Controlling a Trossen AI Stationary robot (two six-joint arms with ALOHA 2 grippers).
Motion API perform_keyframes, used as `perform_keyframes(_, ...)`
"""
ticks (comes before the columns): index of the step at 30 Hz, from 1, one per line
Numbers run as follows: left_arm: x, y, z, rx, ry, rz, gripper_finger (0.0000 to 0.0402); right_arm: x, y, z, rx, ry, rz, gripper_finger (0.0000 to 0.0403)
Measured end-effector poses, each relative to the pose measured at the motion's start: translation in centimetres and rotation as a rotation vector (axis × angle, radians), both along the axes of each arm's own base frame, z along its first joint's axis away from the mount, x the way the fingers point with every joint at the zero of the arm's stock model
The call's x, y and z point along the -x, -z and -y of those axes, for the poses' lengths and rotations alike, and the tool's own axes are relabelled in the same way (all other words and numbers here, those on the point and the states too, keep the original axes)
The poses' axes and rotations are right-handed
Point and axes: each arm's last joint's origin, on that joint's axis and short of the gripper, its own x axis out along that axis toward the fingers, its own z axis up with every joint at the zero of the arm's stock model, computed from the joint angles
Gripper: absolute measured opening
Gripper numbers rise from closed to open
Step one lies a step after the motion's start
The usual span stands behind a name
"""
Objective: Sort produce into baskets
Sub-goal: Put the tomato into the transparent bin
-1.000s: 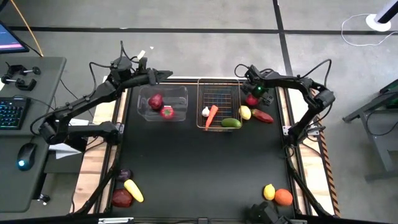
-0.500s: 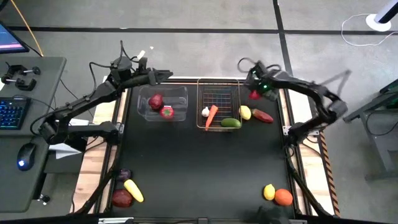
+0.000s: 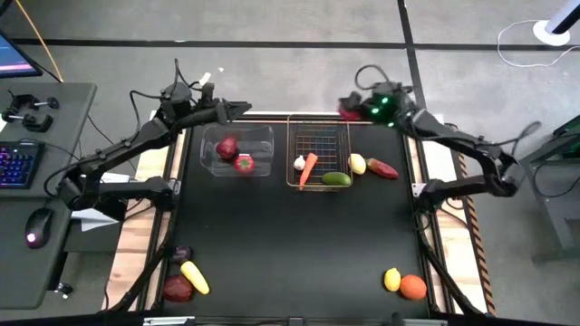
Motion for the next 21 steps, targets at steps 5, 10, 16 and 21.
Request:
perform_keyframes(5, 0.0, -0.3, 0.0, -0.023, 0.001, 0.019, 0.0390, -6.4, 0.6, -3.2, 0.085, -0.207, 0.175, 0.0249)
perform_keyframes(10, -0.1, -1.5, 0.3, -0.080, 0.083, 0.127, 0.0390, -12.1, 3.3, -6.1, 0.111, -0.320, 0.323, 0.0253)
perform_keyframes(16, 1.0, -5.1, 1.7, -0.240, 0.188, 0.384, 0.0390, -18.0, 4.1, -6.2, 0.172, -0.397, 0.294, 0.0255)
perform_keyframes(21, 2.0, -5.9, 2.9, -0.260, 0.218, 0.401, 0.0390, -22.1, 4.4, -4.8, 0.209, -0.434, 0.168, 0.0256)
